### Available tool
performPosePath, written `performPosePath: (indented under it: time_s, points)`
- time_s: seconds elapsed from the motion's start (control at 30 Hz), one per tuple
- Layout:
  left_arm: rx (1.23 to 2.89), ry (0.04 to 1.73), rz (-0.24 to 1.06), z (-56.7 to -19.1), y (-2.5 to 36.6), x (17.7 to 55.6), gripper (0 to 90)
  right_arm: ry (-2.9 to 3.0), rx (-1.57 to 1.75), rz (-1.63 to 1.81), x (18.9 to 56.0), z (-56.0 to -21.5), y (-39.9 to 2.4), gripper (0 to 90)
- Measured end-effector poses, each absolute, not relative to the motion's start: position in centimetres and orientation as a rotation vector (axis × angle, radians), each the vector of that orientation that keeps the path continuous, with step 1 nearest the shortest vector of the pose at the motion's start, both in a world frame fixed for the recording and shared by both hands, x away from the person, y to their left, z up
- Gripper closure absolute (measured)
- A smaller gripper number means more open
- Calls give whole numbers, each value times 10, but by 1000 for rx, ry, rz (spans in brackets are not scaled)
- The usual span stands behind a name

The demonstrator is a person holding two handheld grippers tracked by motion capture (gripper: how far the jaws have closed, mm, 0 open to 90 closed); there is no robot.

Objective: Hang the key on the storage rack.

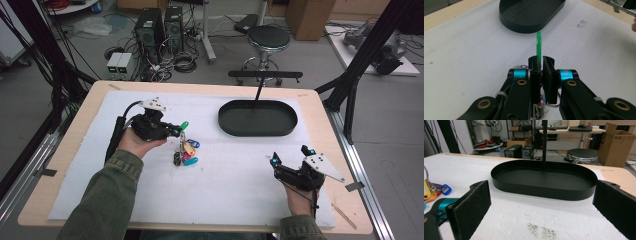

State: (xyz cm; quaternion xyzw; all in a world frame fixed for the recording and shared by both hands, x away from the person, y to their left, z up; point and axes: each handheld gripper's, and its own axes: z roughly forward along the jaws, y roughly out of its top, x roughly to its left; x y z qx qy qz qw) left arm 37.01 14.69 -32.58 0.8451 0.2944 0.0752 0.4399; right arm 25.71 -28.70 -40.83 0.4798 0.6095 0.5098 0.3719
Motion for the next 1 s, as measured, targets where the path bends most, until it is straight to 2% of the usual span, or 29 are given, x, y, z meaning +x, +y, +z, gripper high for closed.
performPosePath:
  time_s: [1.0]
  points:
    - [2067, 620, 202, -255, 127, 395, 850, 1568, 1232, 1315, 257, -409, -287, 5]
